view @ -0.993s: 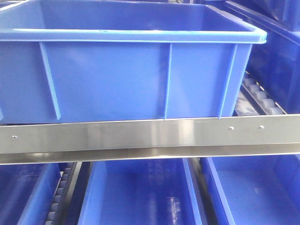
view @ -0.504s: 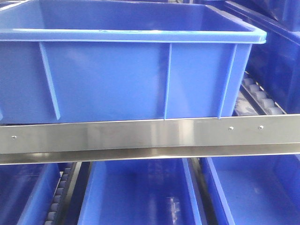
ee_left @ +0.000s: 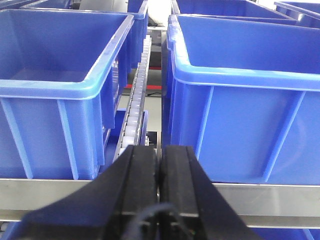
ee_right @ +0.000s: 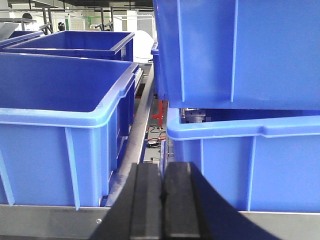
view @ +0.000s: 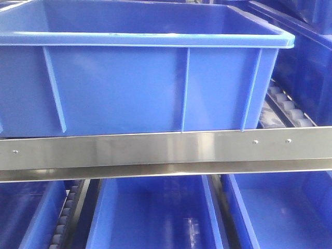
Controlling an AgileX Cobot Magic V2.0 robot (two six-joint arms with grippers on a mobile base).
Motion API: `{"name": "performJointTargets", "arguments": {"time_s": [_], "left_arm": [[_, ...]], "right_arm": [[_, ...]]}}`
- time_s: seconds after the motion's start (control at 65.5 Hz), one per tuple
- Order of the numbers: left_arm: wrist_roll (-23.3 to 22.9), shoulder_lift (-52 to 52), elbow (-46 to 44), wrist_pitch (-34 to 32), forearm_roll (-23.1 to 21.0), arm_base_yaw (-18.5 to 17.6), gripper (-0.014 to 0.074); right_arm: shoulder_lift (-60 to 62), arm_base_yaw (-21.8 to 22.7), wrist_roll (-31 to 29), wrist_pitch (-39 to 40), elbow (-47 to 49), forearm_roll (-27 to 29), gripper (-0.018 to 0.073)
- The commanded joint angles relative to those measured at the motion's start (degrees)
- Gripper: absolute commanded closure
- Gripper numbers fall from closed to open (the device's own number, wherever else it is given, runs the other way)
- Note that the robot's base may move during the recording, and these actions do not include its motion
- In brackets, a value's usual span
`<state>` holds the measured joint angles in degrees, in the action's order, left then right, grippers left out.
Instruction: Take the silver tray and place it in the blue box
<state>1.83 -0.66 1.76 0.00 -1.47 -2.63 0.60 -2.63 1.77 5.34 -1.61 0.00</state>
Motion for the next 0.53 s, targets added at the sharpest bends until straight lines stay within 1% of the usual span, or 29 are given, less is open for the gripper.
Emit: {"name": "performJointTargets", "arguments": {"time_s": [0.0, 0.519], "left_arm": [[0.1, -0.9, 1.0, -4.9, -0.5, 0.0, 0.0603], [0.1, -0.9, 1.0, -4.9, -0.5, 0.0, 0.0603]], "right_arm": [[0.9, 0.3, 0.0, 4.8, 1.0, -0.6, 0.0501], [0.9, 0.3, 0.0, 4.8, 1.0, -0.6, 0.0501]]}}
